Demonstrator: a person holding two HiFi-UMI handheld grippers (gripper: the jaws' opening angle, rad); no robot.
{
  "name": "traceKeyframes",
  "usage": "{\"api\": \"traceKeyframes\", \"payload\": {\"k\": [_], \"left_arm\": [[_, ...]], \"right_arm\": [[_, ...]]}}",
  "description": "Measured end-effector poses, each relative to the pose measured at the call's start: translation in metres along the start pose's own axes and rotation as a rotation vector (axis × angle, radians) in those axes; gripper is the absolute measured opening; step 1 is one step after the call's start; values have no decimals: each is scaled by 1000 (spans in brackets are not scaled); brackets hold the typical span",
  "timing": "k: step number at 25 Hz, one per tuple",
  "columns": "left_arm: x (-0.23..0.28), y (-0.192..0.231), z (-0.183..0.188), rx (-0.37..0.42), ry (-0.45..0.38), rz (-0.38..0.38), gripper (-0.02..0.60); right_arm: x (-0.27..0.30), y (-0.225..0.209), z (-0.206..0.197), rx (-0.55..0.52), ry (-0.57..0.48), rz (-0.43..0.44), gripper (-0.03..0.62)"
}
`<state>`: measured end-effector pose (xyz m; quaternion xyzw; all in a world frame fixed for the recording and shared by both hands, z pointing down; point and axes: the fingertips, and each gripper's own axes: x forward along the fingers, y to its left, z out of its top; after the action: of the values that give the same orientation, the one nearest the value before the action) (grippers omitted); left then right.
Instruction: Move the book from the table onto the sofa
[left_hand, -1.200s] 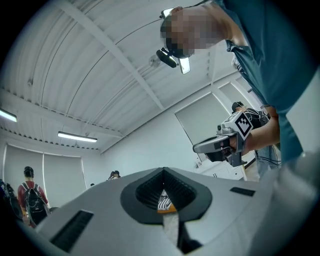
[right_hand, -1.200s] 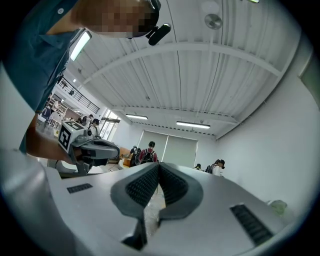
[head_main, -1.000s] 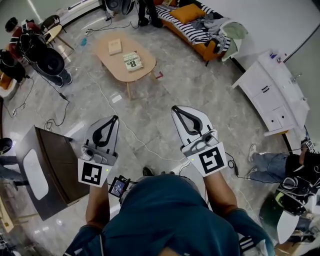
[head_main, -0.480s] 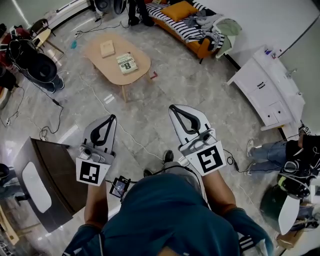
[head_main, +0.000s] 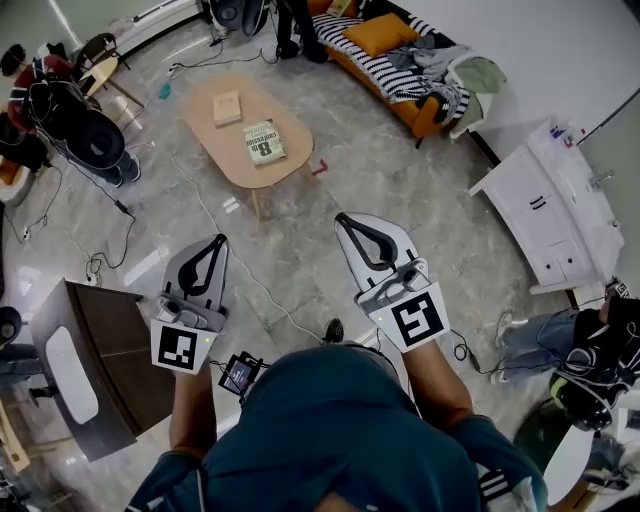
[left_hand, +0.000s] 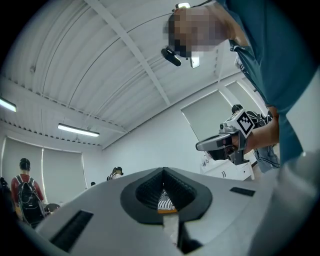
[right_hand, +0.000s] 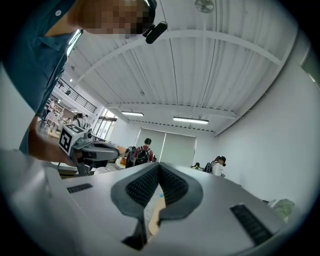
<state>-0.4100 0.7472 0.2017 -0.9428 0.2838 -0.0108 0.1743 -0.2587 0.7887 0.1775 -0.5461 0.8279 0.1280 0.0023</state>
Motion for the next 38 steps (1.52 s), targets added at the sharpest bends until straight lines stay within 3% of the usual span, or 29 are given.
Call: {"api": "traceKeyframes", "payload": {"k": [6, 11, 23, 30, 38], "left_arm": [[47, -1, -6, 17, 9, 44, 3], [65, 1, -18, 16, 35, 39, 3], [112, 86, -41, -11, -17, -7, 3], [121, 134, -66, -27, -26, -54, 3], [146, 161, -84, -51, -21, -74, 3]], "right_arm": [[11, -51, -17, -1, -10, 41, 14], [21, -68, -31, 23, -8, 44, 14], [102, -95, -38, -11, 31, -21, 14], [156, -85, -38, -33, 24, -53, 14], [189, -101, -51, -23, 62, -65, 14]]}}
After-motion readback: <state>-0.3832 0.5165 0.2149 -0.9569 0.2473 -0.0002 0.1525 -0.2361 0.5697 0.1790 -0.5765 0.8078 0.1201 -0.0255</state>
